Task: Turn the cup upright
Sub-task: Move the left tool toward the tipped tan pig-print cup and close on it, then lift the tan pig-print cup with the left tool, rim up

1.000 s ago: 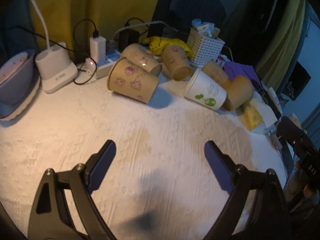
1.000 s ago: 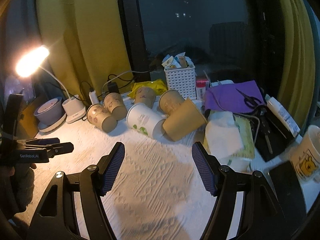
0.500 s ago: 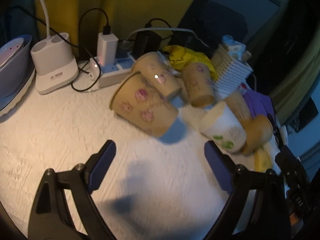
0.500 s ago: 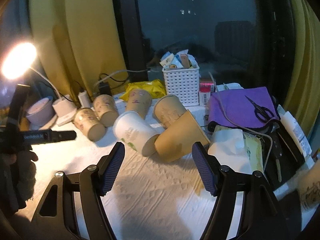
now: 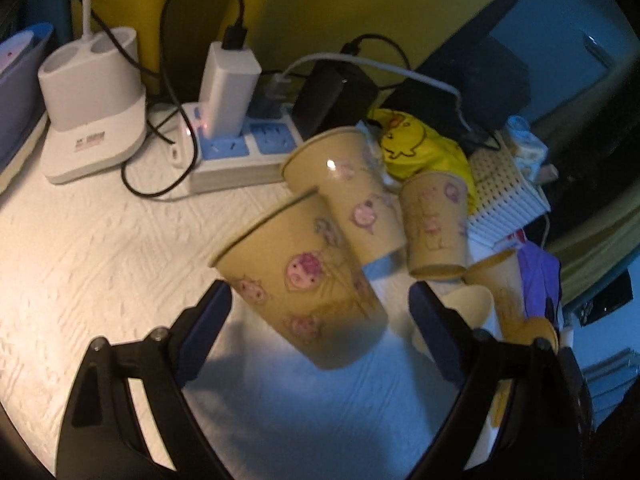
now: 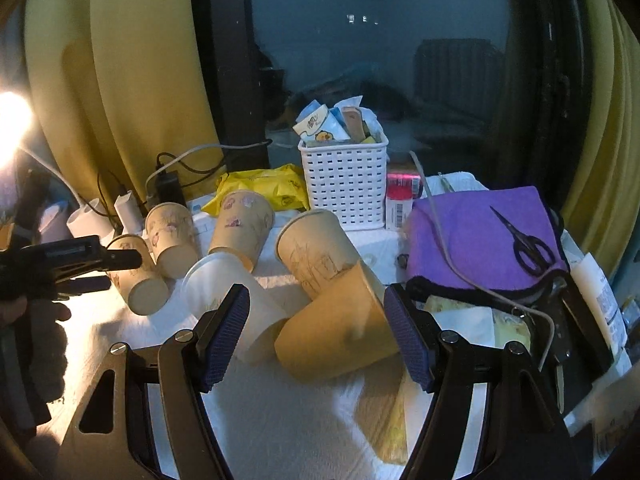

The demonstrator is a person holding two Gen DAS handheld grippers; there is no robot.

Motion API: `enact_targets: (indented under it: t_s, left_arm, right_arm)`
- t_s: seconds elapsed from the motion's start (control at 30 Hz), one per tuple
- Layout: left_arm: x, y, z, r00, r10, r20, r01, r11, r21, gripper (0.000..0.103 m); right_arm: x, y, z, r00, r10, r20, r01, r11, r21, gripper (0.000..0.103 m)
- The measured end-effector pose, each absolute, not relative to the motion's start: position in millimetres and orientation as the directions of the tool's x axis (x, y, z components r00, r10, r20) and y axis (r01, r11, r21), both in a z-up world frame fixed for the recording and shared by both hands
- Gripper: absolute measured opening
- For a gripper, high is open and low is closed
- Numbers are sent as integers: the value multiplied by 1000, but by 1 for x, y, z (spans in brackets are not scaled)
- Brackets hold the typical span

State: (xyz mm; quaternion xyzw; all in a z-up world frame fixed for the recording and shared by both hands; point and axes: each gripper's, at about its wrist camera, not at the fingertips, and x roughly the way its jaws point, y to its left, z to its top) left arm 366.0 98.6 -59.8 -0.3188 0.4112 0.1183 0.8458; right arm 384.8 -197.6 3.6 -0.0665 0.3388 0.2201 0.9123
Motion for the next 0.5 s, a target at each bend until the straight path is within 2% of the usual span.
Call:
enact_targets:
  t_s: [0.13, 0.23, 0.3, 0.5]
  left_arm:
    - [373, 102, -70, 624, -68, -779, -469, 764, -443, 90]
    - [374, 102, -75, 621, -110, -776, -444, 767, -464, 74]
    - [372, 99, -73, 621, -111, -776, -429, 780, -455, 71]
    - [359, 96, -70, 622, -131, -772, -402, 792, -459, 68]
  right_arm:
    - [386, -198, 2, 670, 364, -647, -450, 892, 35, 73]
    - [385, -199, 2, 668, 363, -649, -450, 892, 35, 73]
    - [383, -199, 4, 671, 361, -648, -448, 893, 34, 73]
    - [373, -195, 9, 671, 367, -644, -452, 891, 37, 73]
